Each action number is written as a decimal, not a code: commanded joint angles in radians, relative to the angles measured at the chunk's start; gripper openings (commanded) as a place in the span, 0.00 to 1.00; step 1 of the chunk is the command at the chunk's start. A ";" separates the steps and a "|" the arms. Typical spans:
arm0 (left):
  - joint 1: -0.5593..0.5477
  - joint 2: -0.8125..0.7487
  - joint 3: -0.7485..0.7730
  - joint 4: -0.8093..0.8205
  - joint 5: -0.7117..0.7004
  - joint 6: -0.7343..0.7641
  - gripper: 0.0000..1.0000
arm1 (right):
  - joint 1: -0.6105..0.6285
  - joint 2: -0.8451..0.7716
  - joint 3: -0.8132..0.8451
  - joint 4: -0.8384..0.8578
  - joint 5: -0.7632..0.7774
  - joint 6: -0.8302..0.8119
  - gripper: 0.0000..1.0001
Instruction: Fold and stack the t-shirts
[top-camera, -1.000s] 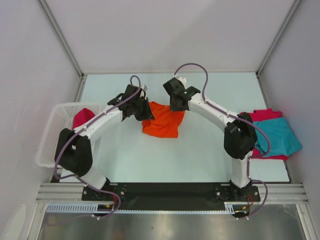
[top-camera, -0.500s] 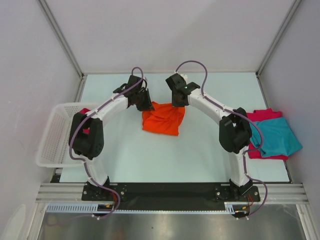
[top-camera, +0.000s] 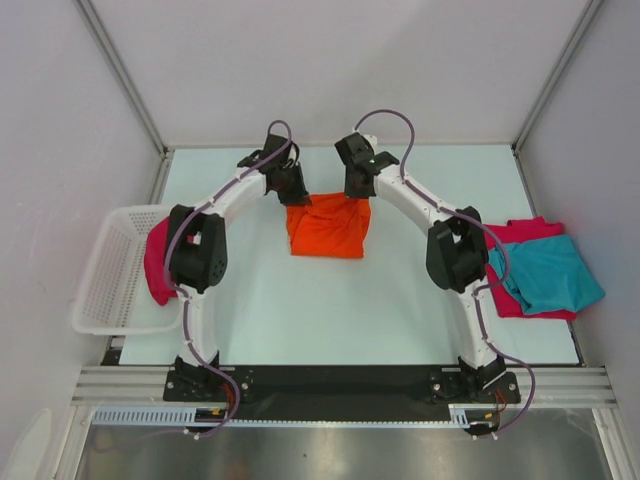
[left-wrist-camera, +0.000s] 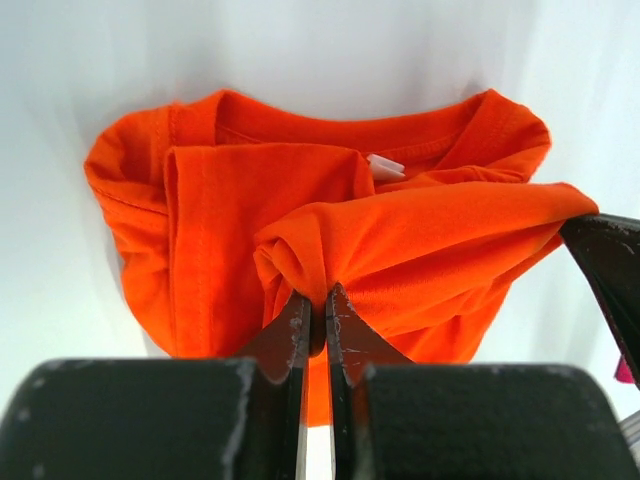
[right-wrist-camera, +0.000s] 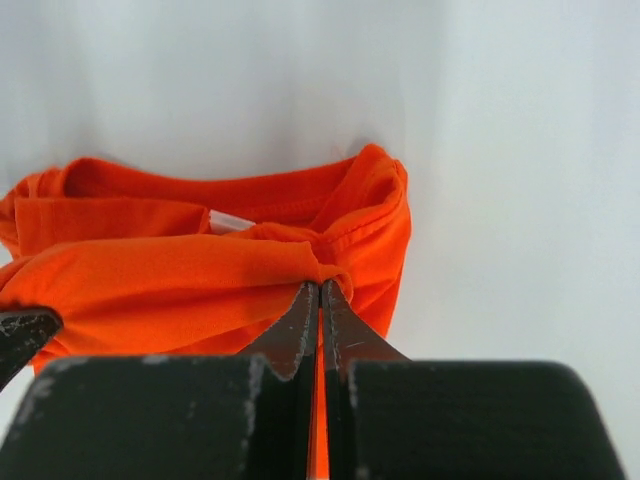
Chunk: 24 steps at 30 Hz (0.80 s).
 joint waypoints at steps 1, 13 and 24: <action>0.052 0.025 0.051 -0.042 -0.092 -0.018 0.00 | -0.041 0.071 0.097 -0.039 0.058 -0.038 0.00; 0.062 0.074 0.071 -0.034 -0.106 -0.042 0.68 | -0.084 0.174 0.132 0.021 -0.002 -0.062 0.20; 0.062 -0.053 -0.003 -0.036 -0.153 -0.018 1.00 | -0.061 0.039 0.130 0.055 0.008 -0.076 0.24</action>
